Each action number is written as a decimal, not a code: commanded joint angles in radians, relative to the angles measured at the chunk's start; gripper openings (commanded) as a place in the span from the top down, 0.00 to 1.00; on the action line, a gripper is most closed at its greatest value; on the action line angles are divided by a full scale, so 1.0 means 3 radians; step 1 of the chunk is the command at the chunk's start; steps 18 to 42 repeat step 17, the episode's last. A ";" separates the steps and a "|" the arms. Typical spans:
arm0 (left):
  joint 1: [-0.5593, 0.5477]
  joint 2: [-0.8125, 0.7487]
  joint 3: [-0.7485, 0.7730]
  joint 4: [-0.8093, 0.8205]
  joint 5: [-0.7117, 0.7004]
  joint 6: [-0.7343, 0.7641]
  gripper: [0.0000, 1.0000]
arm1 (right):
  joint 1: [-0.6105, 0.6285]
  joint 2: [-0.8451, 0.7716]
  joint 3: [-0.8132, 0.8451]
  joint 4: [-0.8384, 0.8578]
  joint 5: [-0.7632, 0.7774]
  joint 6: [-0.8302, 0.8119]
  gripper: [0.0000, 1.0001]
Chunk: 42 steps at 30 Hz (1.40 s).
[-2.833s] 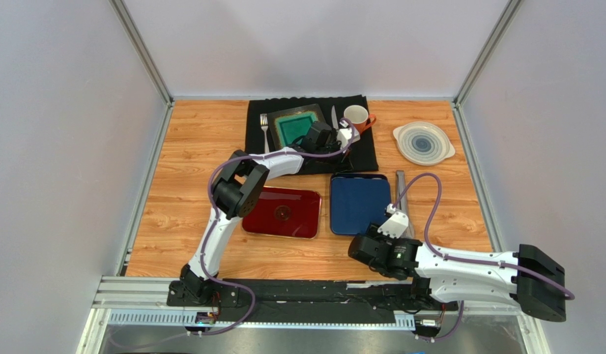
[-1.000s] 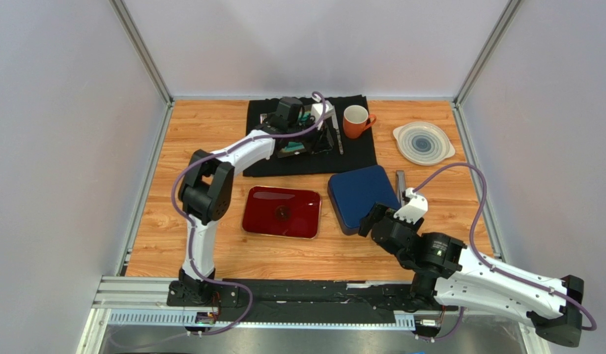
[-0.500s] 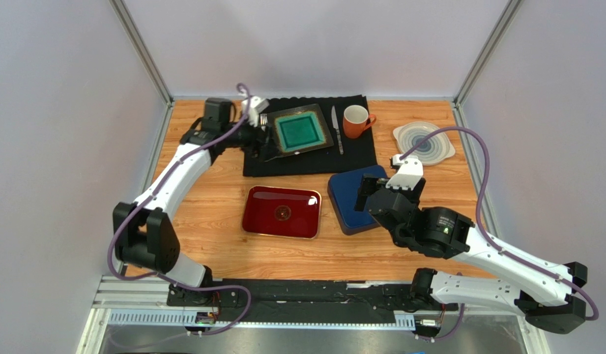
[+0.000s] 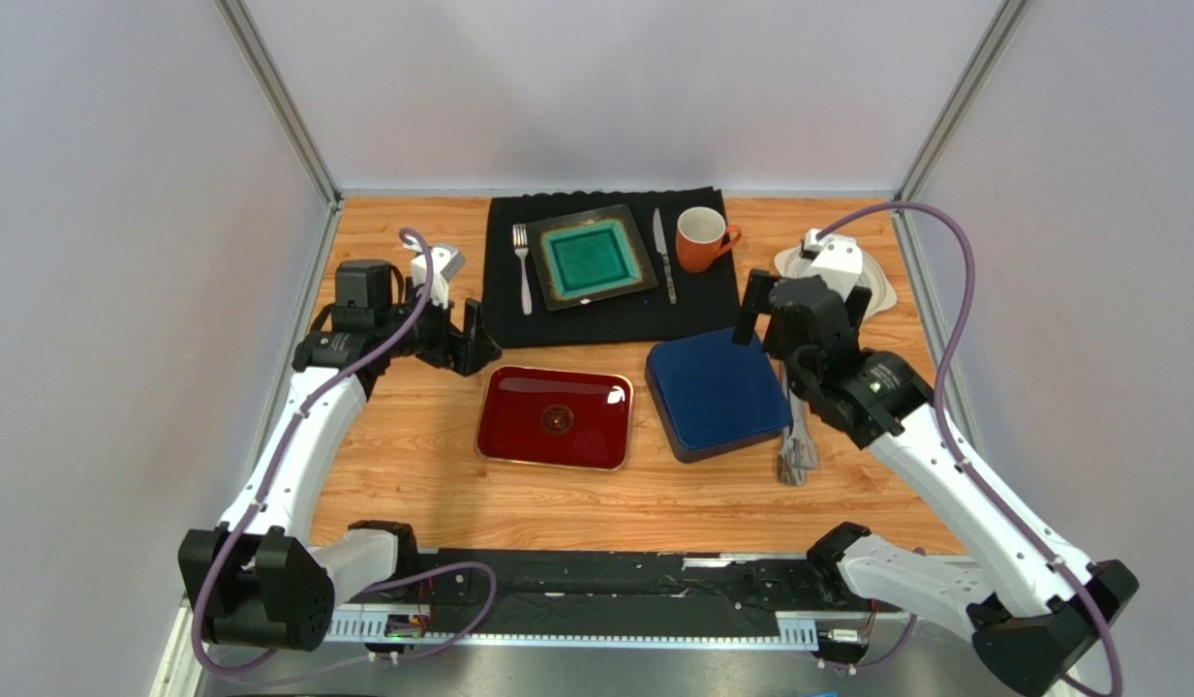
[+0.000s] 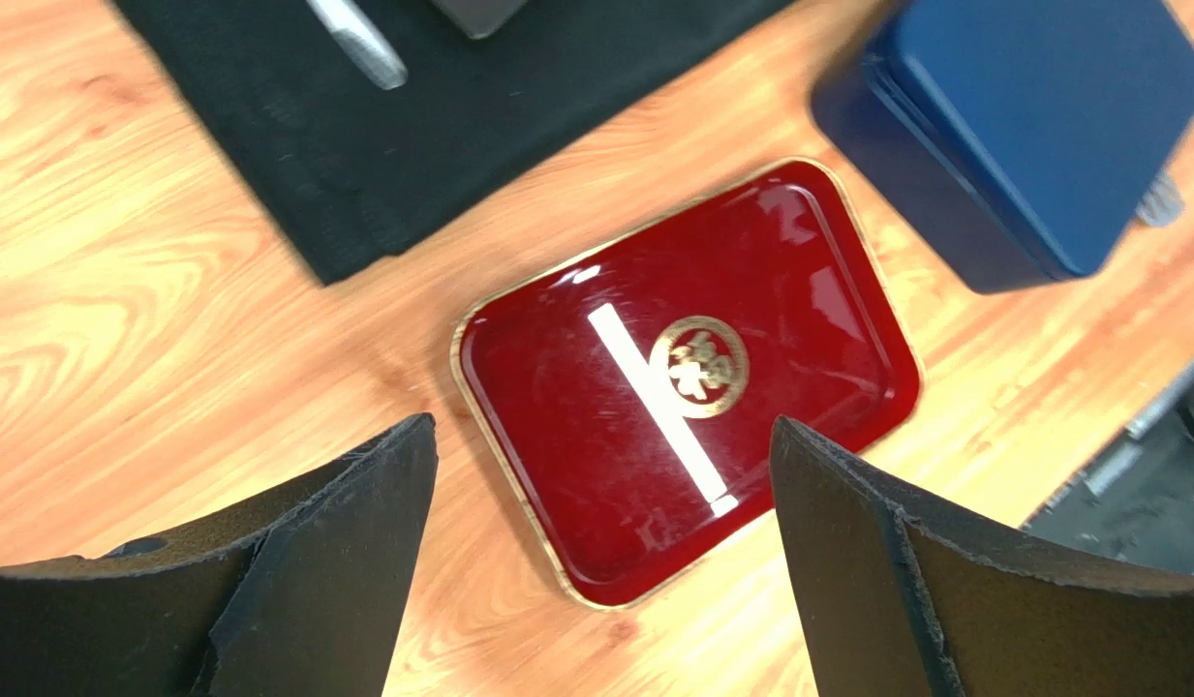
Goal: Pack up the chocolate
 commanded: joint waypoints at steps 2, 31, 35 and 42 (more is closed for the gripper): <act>0.0207 -0.0031 -0.0146 0.0136 -0.0077 0.0063 0.07 | -0.0501 0.0100 -0.0026 0.0532 -0.0951 -0.0270 0.00; 0.0515 -0.0189 -0.0734 0.0729 -0.0271 -0.0008 0.04 | -0.0824 -0.0176 -0.0594 0.0768 -0.1376 -0.0224 0.00; 0.0515 -0.0189 -0.0734 0.0729 -0.0271 -0.0008 0.04 | -0.0824 -0.0176 -0.0594 0.0768 -0.1376 -0.0224 0.00; 0.0515 -0.0189 -0.0734 0.0729 -0.0271 -0.0008 0.04 | -0.0824 -0.0176 -0.0594 0.0768 -0.1376 -0.0224 0.00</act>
